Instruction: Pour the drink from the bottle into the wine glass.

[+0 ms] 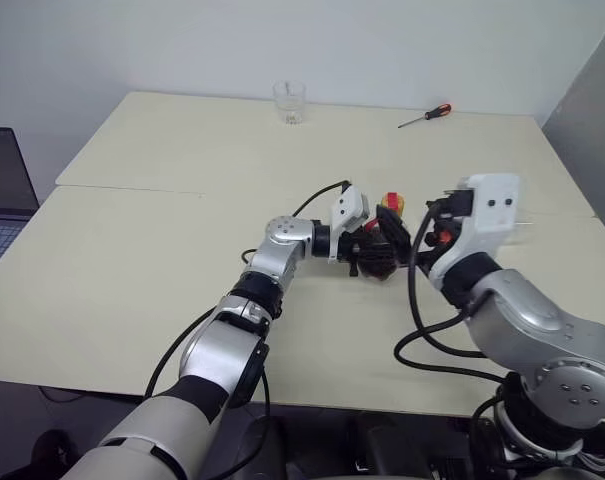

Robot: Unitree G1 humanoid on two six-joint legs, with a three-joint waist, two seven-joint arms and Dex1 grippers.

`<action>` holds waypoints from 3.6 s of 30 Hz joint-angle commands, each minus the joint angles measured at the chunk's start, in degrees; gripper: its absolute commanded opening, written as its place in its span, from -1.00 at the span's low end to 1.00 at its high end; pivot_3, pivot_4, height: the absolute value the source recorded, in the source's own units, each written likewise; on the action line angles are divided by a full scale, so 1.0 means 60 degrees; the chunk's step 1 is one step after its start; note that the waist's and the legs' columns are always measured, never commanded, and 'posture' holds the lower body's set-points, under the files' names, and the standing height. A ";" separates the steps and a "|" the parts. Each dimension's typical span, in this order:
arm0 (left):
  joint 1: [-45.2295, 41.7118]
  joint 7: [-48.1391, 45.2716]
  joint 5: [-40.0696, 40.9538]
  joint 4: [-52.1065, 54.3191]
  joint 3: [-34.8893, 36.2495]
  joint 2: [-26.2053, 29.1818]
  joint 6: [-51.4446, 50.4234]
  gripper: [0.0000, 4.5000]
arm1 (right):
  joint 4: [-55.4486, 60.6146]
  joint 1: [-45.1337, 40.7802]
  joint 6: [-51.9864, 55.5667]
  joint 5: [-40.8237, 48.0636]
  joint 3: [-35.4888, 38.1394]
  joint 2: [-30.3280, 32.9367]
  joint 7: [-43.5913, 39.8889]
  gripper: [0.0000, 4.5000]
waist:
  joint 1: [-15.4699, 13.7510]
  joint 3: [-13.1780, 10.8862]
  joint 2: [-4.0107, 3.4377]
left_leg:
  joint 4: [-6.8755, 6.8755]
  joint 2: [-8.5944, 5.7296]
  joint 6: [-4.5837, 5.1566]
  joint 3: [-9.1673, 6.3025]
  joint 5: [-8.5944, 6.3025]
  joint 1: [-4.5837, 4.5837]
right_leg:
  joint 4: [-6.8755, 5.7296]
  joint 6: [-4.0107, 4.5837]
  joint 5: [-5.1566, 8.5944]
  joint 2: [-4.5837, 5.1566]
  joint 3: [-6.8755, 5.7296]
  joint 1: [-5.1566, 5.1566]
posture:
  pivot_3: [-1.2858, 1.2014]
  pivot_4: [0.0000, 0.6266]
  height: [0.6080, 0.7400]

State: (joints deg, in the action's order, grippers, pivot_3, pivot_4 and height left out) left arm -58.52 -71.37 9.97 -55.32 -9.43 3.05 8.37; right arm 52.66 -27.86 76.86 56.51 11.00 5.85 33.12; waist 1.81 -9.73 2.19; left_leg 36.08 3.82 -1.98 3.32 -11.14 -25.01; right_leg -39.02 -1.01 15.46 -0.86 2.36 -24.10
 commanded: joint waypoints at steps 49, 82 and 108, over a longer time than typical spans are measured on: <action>0.0091 -0.0019 -0.0325 0.0562 0.0238 0.0083 0.0308 -0.50 | -0.0034 -0.0166 0.0669 -0.0698 0.0217 -0.0233 -0.0075 1.00 | 0.0008 0.0001 -0.0002 | 0.0001 -0.0001 0.0011 -0.0003 0.0007 -0.0003 | -0.0002 0.0001 0.0000 0.0004 -0.0003 0.0003 | 0.03 -0.52 1.00; 0.1106 -0.0183 -0.0276 0.2721 0.0006 0.0481 -0.0811 -0.54 | -0.5892 -0.1171 -0.4278 -0.1638 -0.0477 0.5883 -1.2137 -0.45 | 0.0094 -0.0001 -0.0006 | 0.0001 -0.0011 0.0015 0.0007 0.0007 0.0020 | -0.0006 0.0000 -0.0001 -0.0004 0.0000 0.0008 | 0.03 -0.52 1.00; 0.1304 -0.0040 -0.0336 0.3003 -0.0270 0.0170 -0.0869 -0.55 | -0.4726 -0.0451 -0.4095 -0.1353 0.2057 0.6346 -1.2273 1.00 | -0.0133 -0.0010 -0.0014 | 0.0007 -0.0017 0.0014 0.0002 0.0008 0.0011 | -0.0010 0.0035 -0.0019 0.0010 -0.0011 0.0010 | 0.03 -0.52 1.00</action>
State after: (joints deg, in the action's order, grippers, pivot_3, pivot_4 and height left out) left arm -49.81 -71.62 6.77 -38.67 -11.04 4.61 1.84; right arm 18.83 -32.14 50.12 45.84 18.94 44.72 -46.28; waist 1.01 -9.79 2.11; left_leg 36.13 3.72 -1.90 3.34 -11.09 -24.93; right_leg -39.09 -0.83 15.37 -0.80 2.31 -24.03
